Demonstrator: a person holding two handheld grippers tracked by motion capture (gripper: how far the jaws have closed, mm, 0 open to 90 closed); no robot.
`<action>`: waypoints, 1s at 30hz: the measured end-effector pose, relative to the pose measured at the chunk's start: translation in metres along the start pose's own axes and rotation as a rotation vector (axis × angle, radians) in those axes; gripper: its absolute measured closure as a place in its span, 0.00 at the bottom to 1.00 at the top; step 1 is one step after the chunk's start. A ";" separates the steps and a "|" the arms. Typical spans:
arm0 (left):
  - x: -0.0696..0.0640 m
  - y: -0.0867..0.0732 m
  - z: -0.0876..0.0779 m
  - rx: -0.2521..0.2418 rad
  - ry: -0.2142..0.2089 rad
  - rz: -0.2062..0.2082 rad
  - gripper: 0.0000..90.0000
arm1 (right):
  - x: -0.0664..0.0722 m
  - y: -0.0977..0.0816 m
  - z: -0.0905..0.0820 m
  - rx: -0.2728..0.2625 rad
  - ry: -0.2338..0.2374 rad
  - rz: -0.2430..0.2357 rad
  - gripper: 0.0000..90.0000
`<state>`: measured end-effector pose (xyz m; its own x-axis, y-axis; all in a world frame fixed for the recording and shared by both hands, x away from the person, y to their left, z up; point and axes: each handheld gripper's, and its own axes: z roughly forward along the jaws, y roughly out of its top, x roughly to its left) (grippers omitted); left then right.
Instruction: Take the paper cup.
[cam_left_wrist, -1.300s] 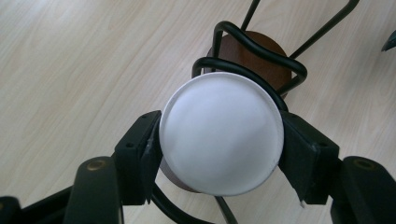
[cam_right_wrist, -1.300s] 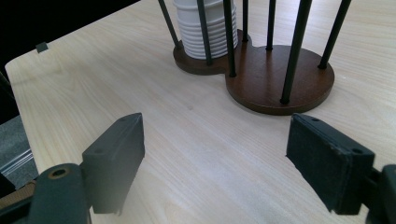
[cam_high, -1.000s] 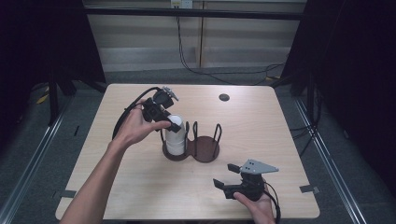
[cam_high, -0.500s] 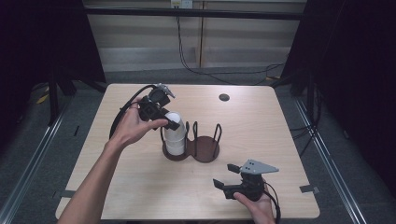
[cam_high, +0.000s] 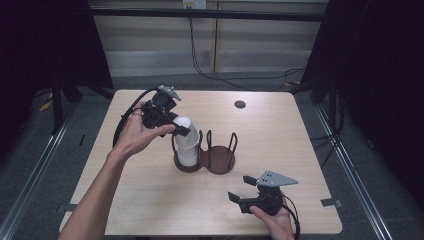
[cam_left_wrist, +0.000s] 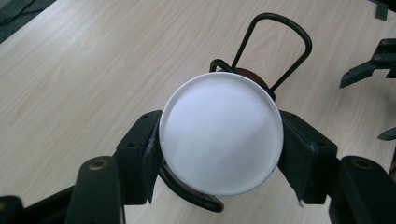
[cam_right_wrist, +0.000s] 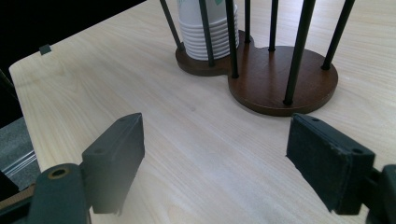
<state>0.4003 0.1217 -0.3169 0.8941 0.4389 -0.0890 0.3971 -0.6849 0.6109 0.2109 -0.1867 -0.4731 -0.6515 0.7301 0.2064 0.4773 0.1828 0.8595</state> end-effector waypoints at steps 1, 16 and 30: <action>-0.001 -0.001 -0.001 -0.011 0.001 -0.004 0.41 | 0.000 0.000 0.000 0.000 0.000 0.000 0.21; 0.001 -0.016 -0.015 -0.129 -0.017 0.000 0.41 | 0.001 0.000 0.001 0.004 0.001 0.002 0.21; -0.002 -0.028 -0.020 -0.209 -0.040 -0.027 0.41 | 0.000 0.000 0.001 0.001 0.003 0.005 0.20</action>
<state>0.3839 0.1516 -0.3181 0.8930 0.4290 -0.1358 0.3727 -0.5360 0.7575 0.2115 -0.1856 -0.4738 -0.6513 0.7286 0.2119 0.4807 0.1801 0.8582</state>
